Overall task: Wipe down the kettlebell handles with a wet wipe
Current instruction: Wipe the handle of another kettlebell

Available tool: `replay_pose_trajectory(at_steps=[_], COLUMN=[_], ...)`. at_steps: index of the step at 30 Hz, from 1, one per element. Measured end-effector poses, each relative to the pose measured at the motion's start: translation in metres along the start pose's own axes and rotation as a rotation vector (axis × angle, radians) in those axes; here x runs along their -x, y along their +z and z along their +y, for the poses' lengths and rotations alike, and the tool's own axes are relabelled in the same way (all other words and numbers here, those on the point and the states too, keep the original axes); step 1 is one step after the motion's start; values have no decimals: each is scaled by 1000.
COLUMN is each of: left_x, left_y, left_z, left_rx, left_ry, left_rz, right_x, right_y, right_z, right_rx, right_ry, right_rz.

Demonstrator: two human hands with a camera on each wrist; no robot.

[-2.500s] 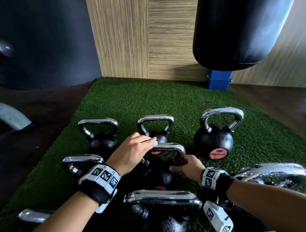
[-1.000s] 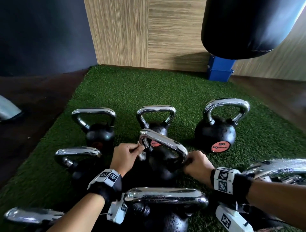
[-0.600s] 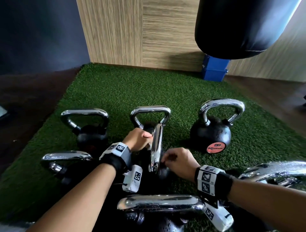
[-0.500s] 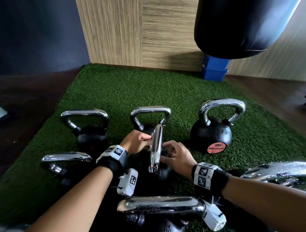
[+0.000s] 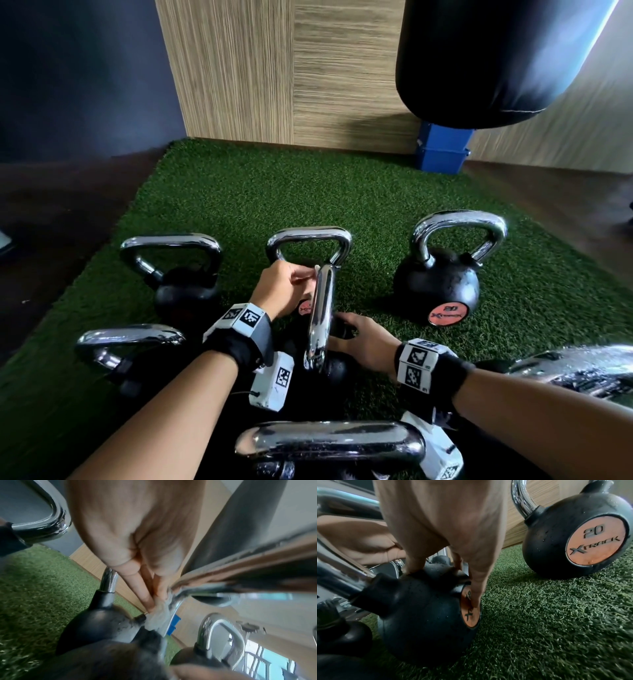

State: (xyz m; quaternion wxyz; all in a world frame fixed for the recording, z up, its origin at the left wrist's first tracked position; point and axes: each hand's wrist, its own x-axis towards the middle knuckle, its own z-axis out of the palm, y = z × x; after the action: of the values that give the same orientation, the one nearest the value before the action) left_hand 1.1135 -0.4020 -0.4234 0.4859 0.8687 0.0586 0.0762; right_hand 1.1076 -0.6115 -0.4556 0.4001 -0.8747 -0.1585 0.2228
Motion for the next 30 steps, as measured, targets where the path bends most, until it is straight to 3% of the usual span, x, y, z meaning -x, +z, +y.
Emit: replay_pose_trajectory(at_steps=[4,7,15,18,21,26,30], left_x=[1,8,20,34,48,60,70], left_y=[-13,-23,-31,-36,-47,-47,-55], left_z=[12,9,21,20,18,23,24], left_rx=[196,176,341,486,449,473,329], left_ry=[53,91,-68,-122,-119,-120,-124], left_rz=[-53,-80,-172,-312,-455,-395,-606], right_x=[-1,-1,0,0,1,3,3], right_y=[-1,0,-2,-2,0,-3,-4], right_z=[-1,0,-3,-3,-3,-9,-9], right_rx=[12,5,-1,11,13,64,88], right_ry=[-3,-25,-38,-48,-53,-51,-44], right_rz=[-3,-10,-25,-18,-10,-6,-17])
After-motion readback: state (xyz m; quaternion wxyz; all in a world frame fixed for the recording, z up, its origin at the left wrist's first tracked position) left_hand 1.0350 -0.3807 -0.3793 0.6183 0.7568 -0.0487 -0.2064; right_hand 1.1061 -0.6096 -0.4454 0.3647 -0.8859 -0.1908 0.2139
